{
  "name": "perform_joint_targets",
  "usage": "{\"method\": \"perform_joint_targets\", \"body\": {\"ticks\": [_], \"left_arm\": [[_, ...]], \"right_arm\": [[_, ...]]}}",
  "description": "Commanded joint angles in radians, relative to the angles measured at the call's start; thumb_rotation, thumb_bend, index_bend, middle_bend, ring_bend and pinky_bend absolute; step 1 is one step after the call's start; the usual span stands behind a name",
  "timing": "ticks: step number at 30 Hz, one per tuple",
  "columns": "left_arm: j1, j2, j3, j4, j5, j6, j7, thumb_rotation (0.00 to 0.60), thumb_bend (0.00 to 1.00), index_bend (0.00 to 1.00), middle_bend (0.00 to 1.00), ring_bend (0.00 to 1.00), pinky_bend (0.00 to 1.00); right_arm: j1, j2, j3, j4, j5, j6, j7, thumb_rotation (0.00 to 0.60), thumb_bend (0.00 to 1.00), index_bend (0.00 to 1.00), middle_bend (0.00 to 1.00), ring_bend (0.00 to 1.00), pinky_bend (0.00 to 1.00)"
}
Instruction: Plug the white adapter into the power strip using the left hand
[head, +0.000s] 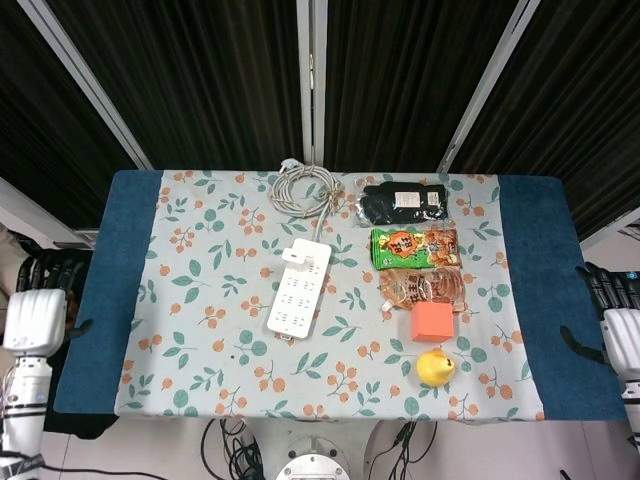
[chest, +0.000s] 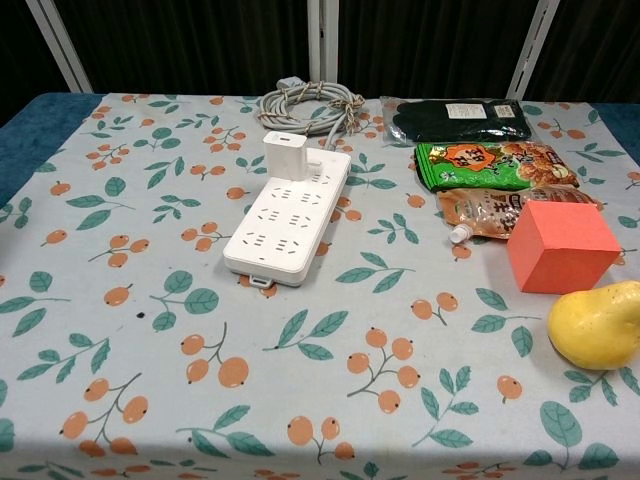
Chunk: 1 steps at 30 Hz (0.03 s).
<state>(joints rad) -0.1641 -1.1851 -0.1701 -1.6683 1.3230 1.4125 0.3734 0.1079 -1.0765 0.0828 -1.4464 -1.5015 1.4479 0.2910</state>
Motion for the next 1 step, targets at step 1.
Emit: {"method": "perform_joint_targets", "body": {"ticks": [1], "left_arm": [[0.051,0.000,0.051,-0.038,0.059,0.077,0.008,0.600,0.06,0.18,0.14,0.02,0.00]], "right_arm": [[-0.015,-0.008,-0.002,-0.003,-0.014,0.036,-0.008,0.600,0.24,0.00,0.00,0.00,0.00]]}}
